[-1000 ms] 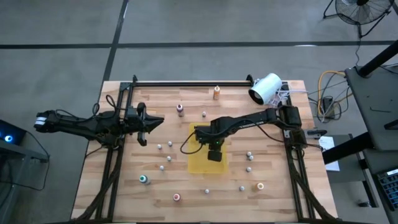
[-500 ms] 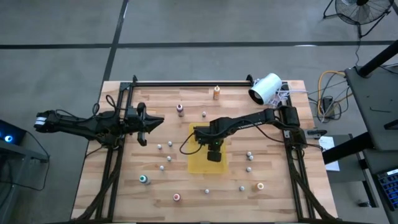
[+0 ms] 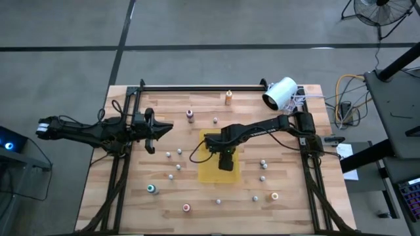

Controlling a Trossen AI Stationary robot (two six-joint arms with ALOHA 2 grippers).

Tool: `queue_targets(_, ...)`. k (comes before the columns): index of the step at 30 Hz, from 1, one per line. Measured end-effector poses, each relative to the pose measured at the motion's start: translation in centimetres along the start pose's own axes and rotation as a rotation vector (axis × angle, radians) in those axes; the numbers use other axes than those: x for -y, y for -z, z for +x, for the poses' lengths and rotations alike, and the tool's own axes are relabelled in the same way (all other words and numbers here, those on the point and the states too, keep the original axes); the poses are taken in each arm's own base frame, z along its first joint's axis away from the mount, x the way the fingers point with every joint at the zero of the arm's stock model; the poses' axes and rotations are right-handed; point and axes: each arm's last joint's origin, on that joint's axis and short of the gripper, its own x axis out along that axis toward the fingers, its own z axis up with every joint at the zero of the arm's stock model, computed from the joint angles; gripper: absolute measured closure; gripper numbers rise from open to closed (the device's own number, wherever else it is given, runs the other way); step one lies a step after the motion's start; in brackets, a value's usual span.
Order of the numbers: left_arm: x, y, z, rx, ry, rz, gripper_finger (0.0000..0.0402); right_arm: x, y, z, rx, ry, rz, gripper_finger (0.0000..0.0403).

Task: Pick & Place food coloring
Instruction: Put the top small green food coloring bottle into the yellow bin

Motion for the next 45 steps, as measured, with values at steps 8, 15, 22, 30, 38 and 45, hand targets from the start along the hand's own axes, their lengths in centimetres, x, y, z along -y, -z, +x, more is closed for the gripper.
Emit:
queue_targets(8, 0.0, 0.0, 0.0, 0.000, 0.000, 0.000, 0.0402, 0.0, 0.0, -0.2, 0.005, -0.006, -0.003, 0.0247)
queue_targets(15, 0.0, 0.0, 0.0, 0.000, 0.000, 0.000, 0.0402, -0.1, 0.1, -1.6, 0.036, -0.014, -0.007, 0.0218)
queue_targets(22, 0.0, 0.0, 0.0, 0.000, 0.000, 0.000, 0.0402, -0.2, 0.8, -4.7, 0.066, -0.020, -0.005, 0.0207)
queue_targets(30, 0.0, 0.0, 0.0, 0.001, 0.000, 0.000, 0.0402, -0.3, 2.6, -9.7, 0.126, -0.031, -0.007, 0.0209)
queue_targets(38, 0.0, 0.0, 0.0, 0.001, 0.000, 0.000, 0.0402, -0.3, 5.1, -13.2, 0.183, -0.048, 0.042, 0.0209)
queue_targets(45, 0.0, 0.0, 0.0, 0.001, 0.000, 0.000, 0.0402, -1.1, 8.5, -14.0, 0.181, -0.065, 0.068, 0.0209)
